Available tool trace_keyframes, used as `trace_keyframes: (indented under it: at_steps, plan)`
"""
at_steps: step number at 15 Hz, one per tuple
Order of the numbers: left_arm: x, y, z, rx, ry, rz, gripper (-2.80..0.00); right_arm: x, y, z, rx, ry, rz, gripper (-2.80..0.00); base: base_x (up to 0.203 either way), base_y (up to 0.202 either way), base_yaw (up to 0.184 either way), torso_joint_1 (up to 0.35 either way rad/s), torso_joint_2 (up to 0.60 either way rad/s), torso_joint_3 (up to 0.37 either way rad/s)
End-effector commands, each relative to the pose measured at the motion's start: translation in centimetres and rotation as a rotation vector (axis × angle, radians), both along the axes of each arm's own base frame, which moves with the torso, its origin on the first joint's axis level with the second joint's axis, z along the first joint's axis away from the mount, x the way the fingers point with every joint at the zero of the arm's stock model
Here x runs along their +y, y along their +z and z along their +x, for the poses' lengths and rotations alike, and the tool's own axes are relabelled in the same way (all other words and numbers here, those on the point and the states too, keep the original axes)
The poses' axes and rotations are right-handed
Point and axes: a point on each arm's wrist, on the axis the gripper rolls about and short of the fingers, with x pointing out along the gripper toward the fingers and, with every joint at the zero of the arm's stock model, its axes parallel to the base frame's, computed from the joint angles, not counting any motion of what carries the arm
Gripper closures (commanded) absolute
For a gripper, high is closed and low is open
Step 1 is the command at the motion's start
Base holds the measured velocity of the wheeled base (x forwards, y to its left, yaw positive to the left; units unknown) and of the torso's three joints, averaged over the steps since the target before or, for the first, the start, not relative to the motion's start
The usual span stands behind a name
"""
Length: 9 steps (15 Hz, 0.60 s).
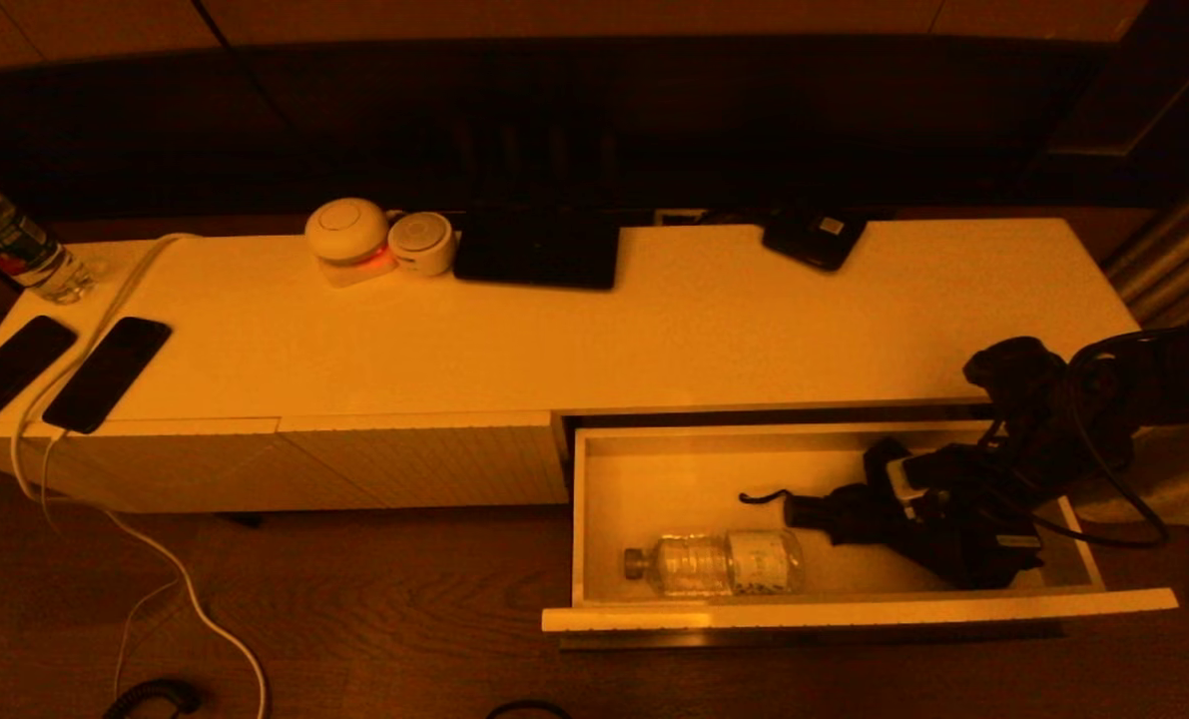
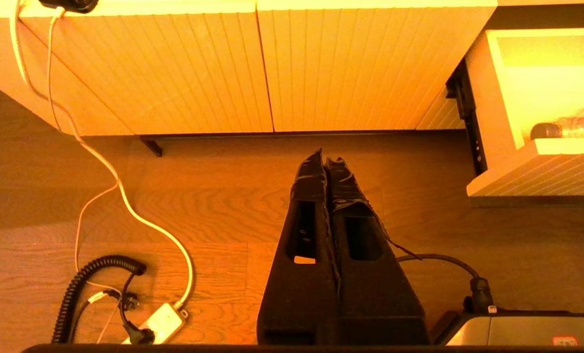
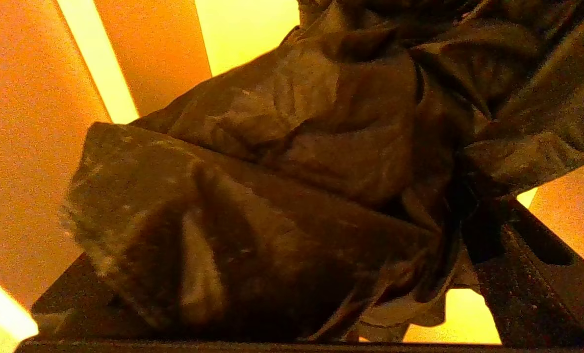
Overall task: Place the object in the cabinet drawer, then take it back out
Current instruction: Take the umbrella out of the drawer and put it on the table
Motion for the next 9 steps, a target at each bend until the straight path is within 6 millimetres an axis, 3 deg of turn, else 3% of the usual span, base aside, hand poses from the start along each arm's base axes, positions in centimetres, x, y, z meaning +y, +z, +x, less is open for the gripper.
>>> trace_keyframes:
  at_steps: [1, 9]
  plan:
    - [0.0, 0.0, 0.0, 0.000, 0.000, 0.000, 0.00, -0.1, -0.3, 0.0, 0.010, 0.006, -0.002, -2.80, 0.000, 0.000, 0.000, 0.000, 0.00, 0.000]
    - [0.0, 0.0, 0.0, 0.000, 0.000, 0.000, 0.00, -0.5, -1.6, -0.1, 0.038, -0.006, -0.003, -2.80, 0.000, 0.000, 0.000, 0.000, 0.00, 0.000]
